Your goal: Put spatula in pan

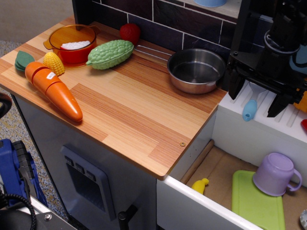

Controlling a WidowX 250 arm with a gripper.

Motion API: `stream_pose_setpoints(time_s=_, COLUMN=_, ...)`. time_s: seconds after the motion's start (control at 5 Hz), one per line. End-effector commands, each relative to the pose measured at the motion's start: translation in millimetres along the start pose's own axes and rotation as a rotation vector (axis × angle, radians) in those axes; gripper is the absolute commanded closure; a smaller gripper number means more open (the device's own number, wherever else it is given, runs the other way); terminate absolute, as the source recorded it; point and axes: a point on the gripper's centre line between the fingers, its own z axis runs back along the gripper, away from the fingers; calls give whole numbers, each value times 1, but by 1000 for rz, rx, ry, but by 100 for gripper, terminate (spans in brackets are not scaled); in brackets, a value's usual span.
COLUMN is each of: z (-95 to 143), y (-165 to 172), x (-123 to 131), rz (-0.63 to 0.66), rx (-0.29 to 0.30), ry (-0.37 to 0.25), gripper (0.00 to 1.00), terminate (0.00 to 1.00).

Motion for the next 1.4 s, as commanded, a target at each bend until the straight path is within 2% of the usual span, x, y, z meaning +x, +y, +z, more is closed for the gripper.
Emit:
stream_pose_setpoints(time_s=0.0, z=0, y=0, x=0, rz=0, rx=0, ry=0, gripper=0, terminate=0)
stream_pose_setpoints(time_s=0.2, z=-4, y=2, x=13, rz=3, rx=-18, ry=-11, gripper=0, terminate=0)
stream_pose_setpoints(time_s=0.4, z=-19, y=2, x=11, rz=1, rx=-5, ry=-49, gripper=0, terminate=0)
stream_pose_setpoints(time_s=1.0, z=-41, y=11, x=30, rz=-12, rx=-72, ry=-61, gripper=0, terminate=0)
stream_pose_setpoints(time_s=1.2, z=-44, y=11, x=31, rz=17, rx=-84, ry=-54, gripper=100, terminate=0)
